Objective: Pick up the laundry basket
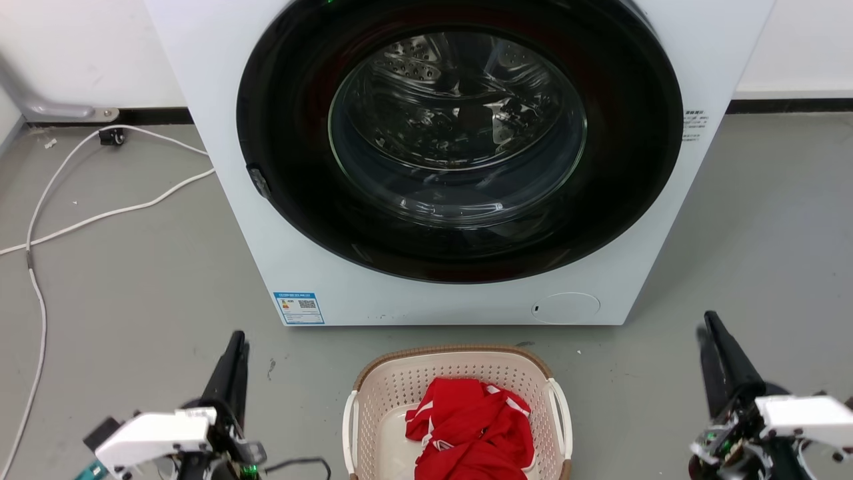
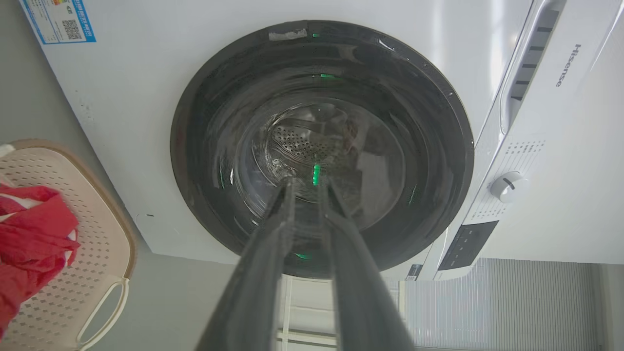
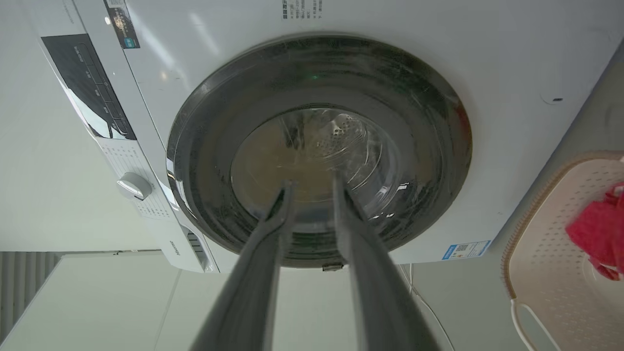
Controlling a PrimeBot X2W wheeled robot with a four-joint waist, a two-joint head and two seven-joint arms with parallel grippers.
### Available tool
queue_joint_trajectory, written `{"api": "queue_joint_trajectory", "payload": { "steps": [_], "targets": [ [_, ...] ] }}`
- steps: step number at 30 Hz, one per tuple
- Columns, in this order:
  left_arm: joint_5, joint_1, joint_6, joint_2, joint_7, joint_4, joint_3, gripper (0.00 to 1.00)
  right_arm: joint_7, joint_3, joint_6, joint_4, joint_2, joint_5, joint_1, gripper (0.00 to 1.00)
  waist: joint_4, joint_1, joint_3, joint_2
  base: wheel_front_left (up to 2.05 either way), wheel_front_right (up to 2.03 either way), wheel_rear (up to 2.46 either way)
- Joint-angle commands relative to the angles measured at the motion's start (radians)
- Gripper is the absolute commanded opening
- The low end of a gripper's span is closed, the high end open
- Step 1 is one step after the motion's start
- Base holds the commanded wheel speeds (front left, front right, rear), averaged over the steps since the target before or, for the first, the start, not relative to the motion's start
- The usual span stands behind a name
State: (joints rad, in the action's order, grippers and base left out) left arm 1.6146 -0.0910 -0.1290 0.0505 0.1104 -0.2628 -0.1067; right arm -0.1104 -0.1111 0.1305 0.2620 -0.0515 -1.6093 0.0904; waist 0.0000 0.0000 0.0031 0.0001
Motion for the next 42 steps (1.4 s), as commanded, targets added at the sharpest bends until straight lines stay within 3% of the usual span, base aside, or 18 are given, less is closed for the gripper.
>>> {"api": "queue_joint_trajectory", "payload": {
  "steps": [1,13,42],
  "targets": [
    [-0.001,-0.001,0.0,0.0,-0.003,0.002,0.003,1.0,0.002,0.001,0.0,-0.002,0.0,0.001,0.001,1.0,0.0,0.0,0.0,-0.0001,0.0,0.0,0.0],
    [-0.081,0.0,0.0,0.001,-0.063,0.032,0.063,1.0,0.063,0.04,0.0,-0.031,-0.007,0.081,-0.016,1.0,0.002,0.0,0.0,-0.0001,0.0,0.0,0.0],
    [-0.732,0.028,0.001,0.003,-0.178,0.098,0.145,1.0,0.172,0.079,0.0,-0.121,-0.002,0.737,-0.059,1.0,0.007,0.0,0.001,-0.0001,0.0,0.0,0.0]
  ]
}}
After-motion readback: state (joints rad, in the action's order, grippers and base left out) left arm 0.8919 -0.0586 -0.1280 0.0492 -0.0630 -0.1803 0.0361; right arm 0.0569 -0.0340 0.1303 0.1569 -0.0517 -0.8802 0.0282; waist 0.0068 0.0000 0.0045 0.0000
